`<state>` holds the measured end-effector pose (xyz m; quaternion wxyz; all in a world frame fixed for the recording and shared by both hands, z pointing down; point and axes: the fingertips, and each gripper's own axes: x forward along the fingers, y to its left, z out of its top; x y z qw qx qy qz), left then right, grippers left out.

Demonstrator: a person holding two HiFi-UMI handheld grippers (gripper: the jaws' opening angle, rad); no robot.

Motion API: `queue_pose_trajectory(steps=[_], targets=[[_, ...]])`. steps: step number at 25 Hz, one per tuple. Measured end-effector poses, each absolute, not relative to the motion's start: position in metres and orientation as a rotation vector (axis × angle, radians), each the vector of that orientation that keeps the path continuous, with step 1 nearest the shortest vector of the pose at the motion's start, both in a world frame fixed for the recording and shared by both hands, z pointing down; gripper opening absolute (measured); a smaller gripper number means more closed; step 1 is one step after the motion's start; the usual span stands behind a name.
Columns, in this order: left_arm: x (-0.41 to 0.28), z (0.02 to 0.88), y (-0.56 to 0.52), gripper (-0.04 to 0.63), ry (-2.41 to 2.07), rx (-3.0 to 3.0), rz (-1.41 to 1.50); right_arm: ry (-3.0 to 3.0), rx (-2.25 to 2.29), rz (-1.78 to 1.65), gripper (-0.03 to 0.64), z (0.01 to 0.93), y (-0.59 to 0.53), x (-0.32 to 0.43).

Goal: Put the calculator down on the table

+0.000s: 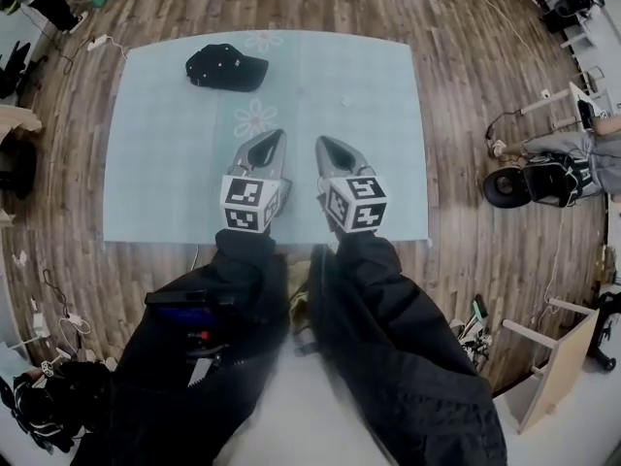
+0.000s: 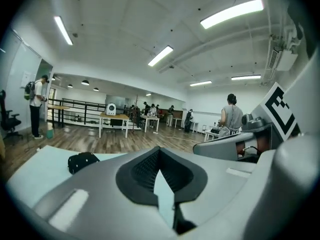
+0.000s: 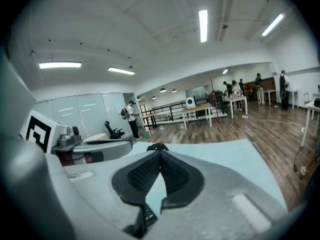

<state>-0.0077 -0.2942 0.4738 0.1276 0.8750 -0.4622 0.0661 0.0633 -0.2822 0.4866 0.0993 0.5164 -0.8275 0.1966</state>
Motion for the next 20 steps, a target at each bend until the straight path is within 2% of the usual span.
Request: queue_pose_trajectory(steps=[6, 13, 20], targets=[[-0.022, 0.396, -0.313, -0.005, -1.485, 2.614, 0.069, -2.503, 1.647, 0.159, 0.000, 0.395, -0.299, 0.068], [-0.019, 0.341, -0.309, -0.005, -1.556, 2.689, -0.007, -2.564, 1.722, -0.006, 0.000, 0.334, -0.298, 0.063], [-0.019, 0.313, -0.302, -0.005, -1.599, 2.718, -0.065, -2.595, 1.725, -0.103, 0.002, 0.311, -0.290, 0.055]])
